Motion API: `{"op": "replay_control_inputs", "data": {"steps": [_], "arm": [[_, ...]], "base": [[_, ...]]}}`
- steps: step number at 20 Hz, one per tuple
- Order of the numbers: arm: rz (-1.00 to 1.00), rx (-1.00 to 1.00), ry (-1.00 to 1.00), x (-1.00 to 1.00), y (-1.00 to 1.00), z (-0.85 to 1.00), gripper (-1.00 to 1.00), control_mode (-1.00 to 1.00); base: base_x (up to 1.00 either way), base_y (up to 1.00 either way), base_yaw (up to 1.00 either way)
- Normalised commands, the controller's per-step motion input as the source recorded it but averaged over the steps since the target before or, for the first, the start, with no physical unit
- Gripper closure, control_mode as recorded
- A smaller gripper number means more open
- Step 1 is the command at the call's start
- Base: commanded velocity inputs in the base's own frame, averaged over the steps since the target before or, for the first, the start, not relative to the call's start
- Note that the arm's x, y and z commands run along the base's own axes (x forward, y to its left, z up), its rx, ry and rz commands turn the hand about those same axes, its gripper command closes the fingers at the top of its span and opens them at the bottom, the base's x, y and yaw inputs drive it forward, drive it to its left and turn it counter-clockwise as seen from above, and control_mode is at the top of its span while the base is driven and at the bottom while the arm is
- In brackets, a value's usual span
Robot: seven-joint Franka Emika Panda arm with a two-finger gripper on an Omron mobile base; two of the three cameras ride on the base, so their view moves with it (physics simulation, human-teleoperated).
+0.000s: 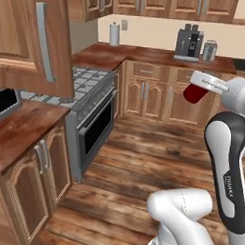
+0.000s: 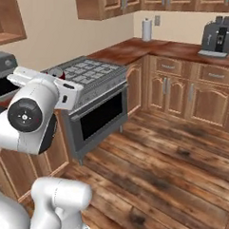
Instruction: Pick the milk, boxed drink, can from the counter and place them in the open cabinet.
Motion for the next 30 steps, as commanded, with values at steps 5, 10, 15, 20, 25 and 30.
{"op": "replay_control_inputs", "data": {"steps": [5,10,15,20,25,30], "arm": [[0.0,0.0,0.0,0.0,0.0,0.0,1.0,1.0],[0.0,0.0,0.0,0.0,0.0,0.0,1.0,1.0],[0.0,0.0,0.0,0.0,0.0,0.0,1.0,1.0],[0.0,0.0,0.0,0.0,0.0,0.0,1.0,1.0],[0.0,0.0,0.0,0.0,0.0,0.0,1.0,1.0],[0.0,0.0,0.0,0.0,0.0,0.0,1.0,1.0]], "base": [[0.87,-0.59,0.0],[0.33,-0.31,0.33],[-0.13,-0.06,0.61],[-0.18,-0.02,0.62],[-0.07,0.0,0.57],[-0.04,0.0,0.55]]}}
